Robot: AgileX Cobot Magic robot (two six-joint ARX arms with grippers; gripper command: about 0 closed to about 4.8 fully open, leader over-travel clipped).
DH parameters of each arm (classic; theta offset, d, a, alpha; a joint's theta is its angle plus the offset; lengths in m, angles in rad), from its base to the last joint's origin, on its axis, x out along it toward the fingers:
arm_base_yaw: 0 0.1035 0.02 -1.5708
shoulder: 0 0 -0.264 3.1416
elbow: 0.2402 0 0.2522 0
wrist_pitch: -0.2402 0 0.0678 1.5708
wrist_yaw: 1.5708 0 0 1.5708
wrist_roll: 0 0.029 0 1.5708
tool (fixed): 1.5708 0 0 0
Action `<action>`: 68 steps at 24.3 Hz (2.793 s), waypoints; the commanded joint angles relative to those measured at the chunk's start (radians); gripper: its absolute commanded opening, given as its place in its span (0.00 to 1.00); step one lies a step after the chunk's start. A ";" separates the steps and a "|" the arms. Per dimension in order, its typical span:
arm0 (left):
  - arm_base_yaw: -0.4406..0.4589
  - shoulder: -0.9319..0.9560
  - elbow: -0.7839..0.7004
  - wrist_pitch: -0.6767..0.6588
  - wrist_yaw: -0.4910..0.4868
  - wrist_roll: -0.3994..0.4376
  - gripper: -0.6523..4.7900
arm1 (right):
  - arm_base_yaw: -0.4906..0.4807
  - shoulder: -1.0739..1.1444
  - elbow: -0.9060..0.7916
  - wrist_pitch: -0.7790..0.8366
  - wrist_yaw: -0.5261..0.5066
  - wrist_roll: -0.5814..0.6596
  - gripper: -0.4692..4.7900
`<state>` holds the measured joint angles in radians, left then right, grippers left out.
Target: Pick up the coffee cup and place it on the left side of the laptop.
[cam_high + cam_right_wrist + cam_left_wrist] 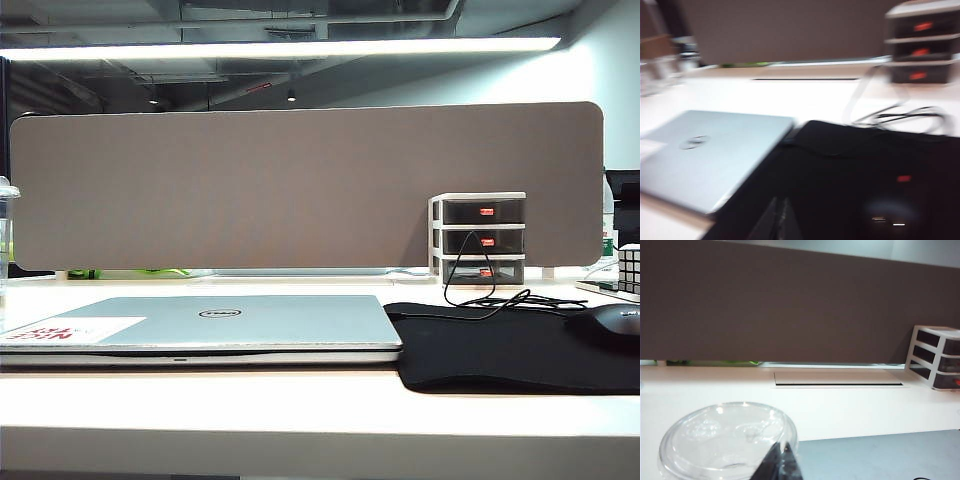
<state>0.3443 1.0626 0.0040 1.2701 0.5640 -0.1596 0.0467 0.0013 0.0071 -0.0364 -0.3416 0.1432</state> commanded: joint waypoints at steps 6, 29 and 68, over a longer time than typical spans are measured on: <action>0.000 -0.284 0.003 -0.366 -0.003 0.031 0.11 | 0.000 -0.001 -0.006 0.016 0.240 -0.200 0.09; -0.225 -0.970 0.003 -1.067 -0.219 0.122 0.11 | 0.001 -0.001 -0.006 0.154 0.232 -0.200 0.09; -0.230 -1.061 0.003 -1.198 -0.407 0.122 0.11 | -0.001 -0.002 -0.006 0.168 0.354 -0.200 0.09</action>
<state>0.1131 0.0021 0.0059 0.0631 0.1551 -0.0383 0.0460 0.0013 0.0071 0.1150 0.0078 -0.0536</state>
